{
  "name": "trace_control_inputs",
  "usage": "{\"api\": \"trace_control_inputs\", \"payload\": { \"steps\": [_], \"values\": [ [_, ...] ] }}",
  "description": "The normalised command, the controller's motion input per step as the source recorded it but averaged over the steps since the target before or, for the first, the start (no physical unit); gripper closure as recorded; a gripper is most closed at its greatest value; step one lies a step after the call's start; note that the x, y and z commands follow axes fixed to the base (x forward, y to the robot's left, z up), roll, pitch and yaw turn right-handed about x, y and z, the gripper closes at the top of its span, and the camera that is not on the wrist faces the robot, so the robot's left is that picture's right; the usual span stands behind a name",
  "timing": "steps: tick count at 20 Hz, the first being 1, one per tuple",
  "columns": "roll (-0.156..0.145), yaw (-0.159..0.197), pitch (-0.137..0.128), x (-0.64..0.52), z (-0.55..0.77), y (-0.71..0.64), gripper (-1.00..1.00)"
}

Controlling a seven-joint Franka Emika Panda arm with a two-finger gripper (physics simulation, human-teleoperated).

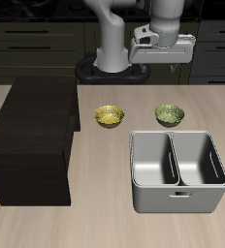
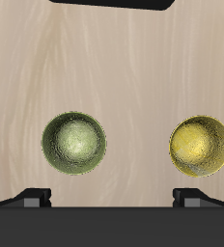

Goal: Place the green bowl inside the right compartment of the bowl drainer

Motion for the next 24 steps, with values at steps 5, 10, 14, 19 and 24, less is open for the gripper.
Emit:
{"api": "trace_control_inputs", "payload": {
  "steps": [5, 10, 14, 19, 24],
  "values": [
    [0.009, 0.008, 0.018, 0.02, -0.21, 0.02, -1.00],
    [-0.013, 0.014, 0.032, 0.04, -0.32, 0.06, -1.00],
    [0.012, 0.014, 0.020, -0.02, -0.29, 0.18, -1.00],
    [-0.009, 0.026, 0.007, -0.01, -0.20, 0.10, -1.00],
    [0.013, -0.010, 0.032, -0.08, -0.28, 0.10, -1.00]
  ]
}}
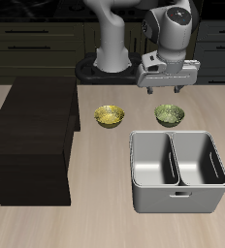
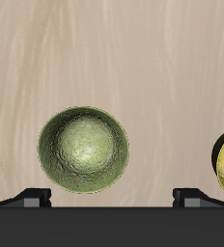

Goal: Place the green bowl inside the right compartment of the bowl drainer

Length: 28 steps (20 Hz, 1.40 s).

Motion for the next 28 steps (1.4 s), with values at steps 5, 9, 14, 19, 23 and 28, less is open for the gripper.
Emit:
{"api": "trace_control_inputs", "payload": {
  "steps": [5, 9, 14, 19, 23, 28],
  "values": [
    [-0.004, 0.003, 0.034, 0.03, -0.26, 0.00, -1.00],
    [-0.007, 0.008, 0.021, -0.05, -0.29, -0.02, -1.00],
    [-0.011, 0.009, 0.018, 0.00, -0.24, -0.05, -1.00],
    [0.001, -0.002, 0.040, -0.01, -0.33, -0.03, -1.00],
    [0.006, 0.005, 0.030, -0.06, -0.20, 0.00, -1.00],
    [0.001, 0.001, 0.009, -0.02, -0.10, -0.04, -1.00]
  ]
}}
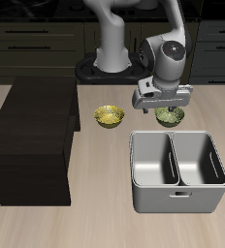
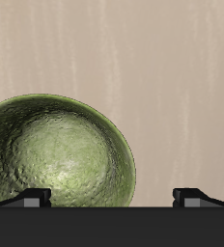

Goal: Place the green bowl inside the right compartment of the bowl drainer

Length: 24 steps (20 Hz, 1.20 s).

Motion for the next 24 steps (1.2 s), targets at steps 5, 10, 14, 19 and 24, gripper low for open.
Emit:
{"api": "trace_control_inputs", "payload": {
  "steps": [5, 10, 14, 19, 24],
  "values": [
    [-0.003, 0.008, 0.020, -0.01, -0.14, -0.04, -1.00],
    [0.005, 0.014, 0.019, -0.03, -0.17, -0.01, -1.00],
    [0.035, -0.010, 0.020, -0.05, -0.14, 0.02, -1.00],
    [0.038, -0.008, 0.015, -0.08, -0.12, -0.01, 1.00],
    [0.006, -0.011, -0.012, -0.04, 0.08, -0.05, 1.00]
  ]
}}
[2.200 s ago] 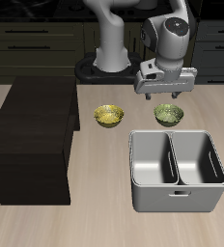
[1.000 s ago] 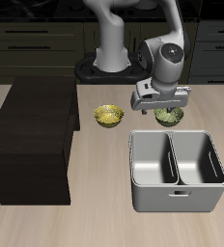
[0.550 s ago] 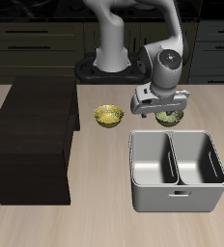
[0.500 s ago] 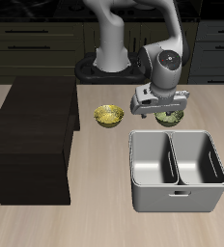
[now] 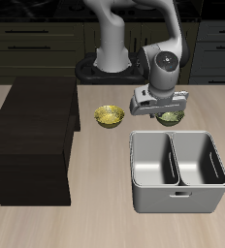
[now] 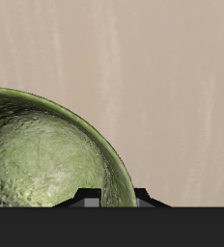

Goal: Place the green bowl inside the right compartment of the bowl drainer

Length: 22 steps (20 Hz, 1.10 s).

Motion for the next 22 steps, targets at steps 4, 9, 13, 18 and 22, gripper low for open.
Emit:
{"api": "trace_control_inputs", "payload": {
  "steps": [4, 9, 13, 18, 22],
  "values": [
    [0.012, -0.004, -0.025, -0.05, 0.14, -0.04, 1.00],
    [0.020, -0.005, -0.027, -0.04, 0.18, -0.05, 1.00],
    [0.009, -0.007, -0.050, -0.01, 0.37, -0.05, 1.00],
    [0.008, -0.010, -0.051, -0.05, 0.37, -0.10, 1.00],
    [0.009, 0.006, -0.053, -0.03, 0.35, -0.06, 1.00]
  ]
}}
